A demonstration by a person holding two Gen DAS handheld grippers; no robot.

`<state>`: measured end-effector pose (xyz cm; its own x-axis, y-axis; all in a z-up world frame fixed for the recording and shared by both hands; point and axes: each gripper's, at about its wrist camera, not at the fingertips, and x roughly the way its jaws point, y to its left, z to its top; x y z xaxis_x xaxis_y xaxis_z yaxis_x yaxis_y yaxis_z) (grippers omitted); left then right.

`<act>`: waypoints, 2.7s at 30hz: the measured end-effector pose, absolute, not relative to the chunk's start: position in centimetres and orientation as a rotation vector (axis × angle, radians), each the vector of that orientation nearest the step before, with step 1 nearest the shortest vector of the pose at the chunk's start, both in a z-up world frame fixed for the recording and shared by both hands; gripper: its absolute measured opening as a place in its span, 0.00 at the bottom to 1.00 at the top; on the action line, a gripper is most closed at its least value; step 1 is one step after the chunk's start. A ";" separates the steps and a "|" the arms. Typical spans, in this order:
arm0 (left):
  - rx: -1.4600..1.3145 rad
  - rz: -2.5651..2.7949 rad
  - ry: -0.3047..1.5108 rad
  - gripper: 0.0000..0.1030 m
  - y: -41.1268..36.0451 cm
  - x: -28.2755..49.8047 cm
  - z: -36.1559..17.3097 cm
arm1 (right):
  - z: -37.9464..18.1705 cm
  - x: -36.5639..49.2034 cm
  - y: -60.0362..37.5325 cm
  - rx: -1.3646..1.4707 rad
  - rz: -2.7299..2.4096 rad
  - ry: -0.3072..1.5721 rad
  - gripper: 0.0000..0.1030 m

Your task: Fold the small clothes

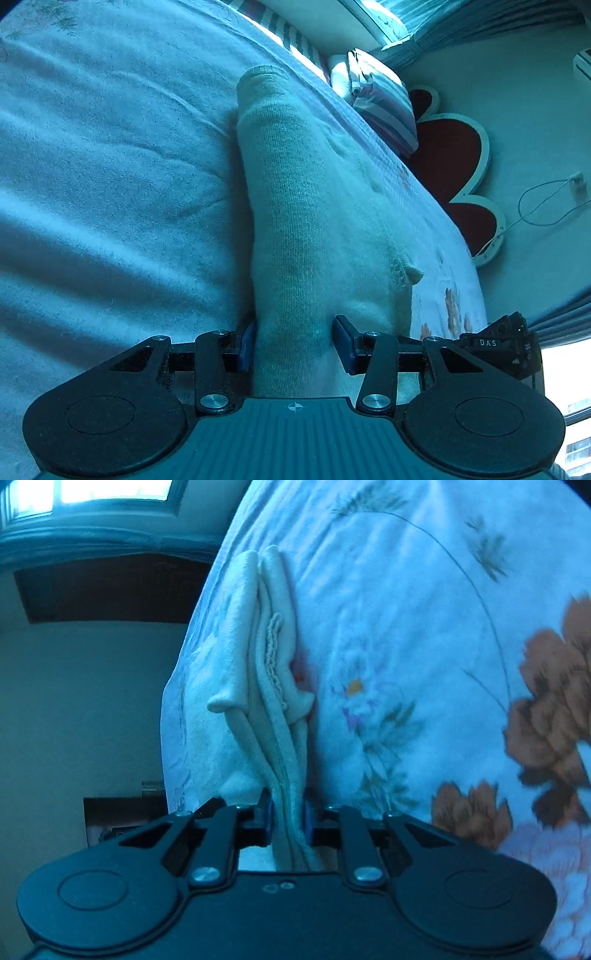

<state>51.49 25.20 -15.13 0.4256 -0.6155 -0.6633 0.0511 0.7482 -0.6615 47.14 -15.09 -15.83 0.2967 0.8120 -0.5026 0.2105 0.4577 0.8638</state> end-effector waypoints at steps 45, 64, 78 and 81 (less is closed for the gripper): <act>-0.025 0.040 0.528 1.00 11.5 20.6 -0.4 | 1.7 22.0 -10.7 -0.004 0.378 0.570 0.95; -0.017 0.037 0.418 1.00 7.4 5.8 3.7 | 5.7 7.1 -12.9 -0.058 0.311 0.430 0.99; -0.024 0.049 0.389 1.00 7.0 3.9 4.3 | 6.1 5.6 -13.4 -0.045 0.321 0.406 0.99; -0.020 0.045 0.386 1.00 6.8 4.1 4.3 | 6.2 5.6 -13.4 -0.044 0.317 0.404 0.99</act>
<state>4.07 6.79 4.32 0.9255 0.0405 -0.3766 -0.0481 0.9988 -0.0108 5.60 -13.36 6.21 0.8710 0.2945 -0.3932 -0.3120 0.9499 0.0203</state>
